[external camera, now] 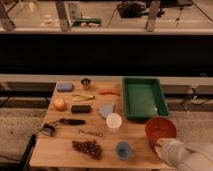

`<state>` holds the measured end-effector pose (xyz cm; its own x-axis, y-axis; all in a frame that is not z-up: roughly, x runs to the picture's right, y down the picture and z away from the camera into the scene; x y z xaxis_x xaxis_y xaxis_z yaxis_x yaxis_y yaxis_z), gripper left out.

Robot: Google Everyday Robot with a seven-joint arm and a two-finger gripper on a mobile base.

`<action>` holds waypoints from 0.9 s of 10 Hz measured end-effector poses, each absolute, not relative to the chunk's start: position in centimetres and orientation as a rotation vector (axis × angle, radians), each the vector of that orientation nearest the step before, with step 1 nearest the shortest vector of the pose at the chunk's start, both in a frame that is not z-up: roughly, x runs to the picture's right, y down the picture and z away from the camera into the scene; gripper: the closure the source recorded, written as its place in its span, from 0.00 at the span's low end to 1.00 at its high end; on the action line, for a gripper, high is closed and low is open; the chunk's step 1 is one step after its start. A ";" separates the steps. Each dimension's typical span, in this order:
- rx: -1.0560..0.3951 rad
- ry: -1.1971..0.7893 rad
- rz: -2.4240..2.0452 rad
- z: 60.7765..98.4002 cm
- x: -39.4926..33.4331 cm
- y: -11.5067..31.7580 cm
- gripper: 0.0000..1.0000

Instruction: Stack bowls on top of each other

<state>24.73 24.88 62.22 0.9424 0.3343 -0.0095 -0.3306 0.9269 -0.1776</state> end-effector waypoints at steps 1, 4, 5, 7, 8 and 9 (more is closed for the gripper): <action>-0.177 -0.015 0.348 62.7 25.1 25.5 0.98; -0.154 0.006 0.355 63.4 25.5 26.6 0.98; -0.140 0.018 0.346 63.7 25.3 26.9 0.98; -0.131 0.031 0.337 64.2 25.1 27.4 0.98; -0.131 0.045 0.334 64.7 25.2 28.0 0.98; -0.132 0.049 0.330 65.2 25.2 28.5 0.98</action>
